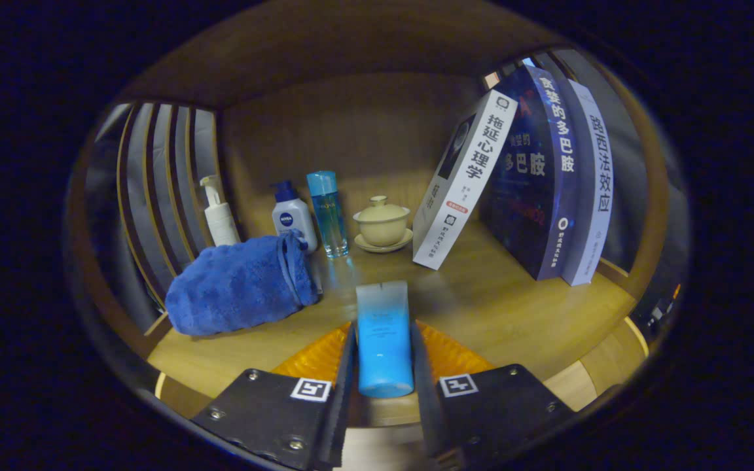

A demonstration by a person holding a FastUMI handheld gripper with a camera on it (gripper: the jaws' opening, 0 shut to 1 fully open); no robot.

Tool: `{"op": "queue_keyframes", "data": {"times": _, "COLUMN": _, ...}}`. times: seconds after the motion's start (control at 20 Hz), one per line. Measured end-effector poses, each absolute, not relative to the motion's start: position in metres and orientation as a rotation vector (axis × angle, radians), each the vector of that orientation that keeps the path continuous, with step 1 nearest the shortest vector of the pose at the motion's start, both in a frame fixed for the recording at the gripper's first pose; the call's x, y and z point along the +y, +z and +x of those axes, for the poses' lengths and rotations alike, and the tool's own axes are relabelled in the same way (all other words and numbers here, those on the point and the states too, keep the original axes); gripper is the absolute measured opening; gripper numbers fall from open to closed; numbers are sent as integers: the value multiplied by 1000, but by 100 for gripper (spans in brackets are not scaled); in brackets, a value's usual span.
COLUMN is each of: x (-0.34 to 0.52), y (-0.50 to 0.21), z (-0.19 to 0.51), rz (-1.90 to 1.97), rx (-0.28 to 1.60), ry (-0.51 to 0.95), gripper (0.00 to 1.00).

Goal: Pull open the drawer, take out the items inside it, and place them on the countertop above the cabinet.

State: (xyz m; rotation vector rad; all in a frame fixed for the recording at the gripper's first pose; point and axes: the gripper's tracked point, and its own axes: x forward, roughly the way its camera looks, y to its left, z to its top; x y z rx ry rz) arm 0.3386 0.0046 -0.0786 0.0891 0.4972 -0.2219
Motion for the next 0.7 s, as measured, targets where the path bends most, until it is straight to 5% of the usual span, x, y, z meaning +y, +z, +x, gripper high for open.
{"op": "queue_keyframes", "data": {"times": 0.25, "x": 4, "y": -61, "z": 306, "rz": 117, "rx": 490, "ry": -210, "gripper": 100}}
{"op": "queue_keyframes", "data": {"times": 0.7, "x": 0, "y": 4, "z": 201, "rz": -41, "rx": 329, "ry": -152, "gripper": 100}}
